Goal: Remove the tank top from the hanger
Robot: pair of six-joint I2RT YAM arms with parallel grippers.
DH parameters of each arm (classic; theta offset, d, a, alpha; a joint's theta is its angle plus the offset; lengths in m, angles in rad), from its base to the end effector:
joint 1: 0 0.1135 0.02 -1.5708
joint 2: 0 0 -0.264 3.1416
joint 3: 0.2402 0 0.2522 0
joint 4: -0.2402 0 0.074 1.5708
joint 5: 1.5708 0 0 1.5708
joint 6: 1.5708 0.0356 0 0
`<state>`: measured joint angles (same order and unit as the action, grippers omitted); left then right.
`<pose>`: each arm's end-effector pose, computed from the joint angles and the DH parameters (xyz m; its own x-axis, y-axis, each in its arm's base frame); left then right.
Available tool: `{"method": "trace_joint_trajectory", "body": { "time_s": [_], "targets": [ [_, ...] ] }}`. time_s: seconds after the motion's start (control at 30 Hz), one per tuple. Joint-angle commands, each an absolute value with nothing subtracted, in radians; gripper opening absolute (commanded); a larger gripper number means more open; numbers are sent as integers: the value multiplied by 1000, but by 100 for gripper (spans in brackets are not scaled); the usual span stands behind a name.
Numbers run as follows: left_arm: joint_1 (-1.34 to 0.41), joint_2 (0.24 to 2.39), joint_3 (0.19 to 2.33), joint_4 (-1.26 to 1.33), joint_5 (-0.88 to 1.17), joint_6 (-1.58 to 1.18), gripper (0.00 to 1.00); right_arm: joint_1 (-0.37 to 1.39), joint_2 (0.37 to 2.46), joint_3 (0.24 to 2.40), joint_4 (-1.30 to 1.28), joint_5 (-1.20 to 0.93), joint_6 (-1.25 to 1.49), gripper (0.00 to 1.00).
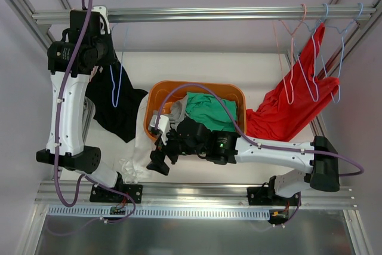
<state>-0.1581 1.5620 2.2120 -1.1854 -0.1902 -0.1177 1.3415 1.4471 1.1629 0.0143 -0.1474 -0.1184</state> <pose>0.2678 -0.0359 0.5179 -0.4996 -0.0371 -0.8654 -0.0651 0.9979 -0.0052 0.0732 0.3368 0.3353 0.0574 -0.2681 -0.9617 -0.9956 0.0557 -0.0750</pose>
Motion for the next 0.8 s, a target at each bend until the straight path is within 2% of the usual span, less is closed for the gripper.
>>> {"method": "trace_joint_trajectory", "body": {
  "time_s": [0.0, 0.4, 0.77],
  "targets": [
    [-161, 1545, 2177, -1170, -166, -95, 0, 1342, 1443, 1180, 69, -167, -109, 99],
    [-163, 1595, 2195, -1181, -186, -91, 2, 1342, 1393, 1117, 95, -150, -97, 99],
    [-163, 1594, 2407, -1177, -149, -115, 0, 1342, 1382, 1092, 129, -158, -86, 100]
  ]
}}
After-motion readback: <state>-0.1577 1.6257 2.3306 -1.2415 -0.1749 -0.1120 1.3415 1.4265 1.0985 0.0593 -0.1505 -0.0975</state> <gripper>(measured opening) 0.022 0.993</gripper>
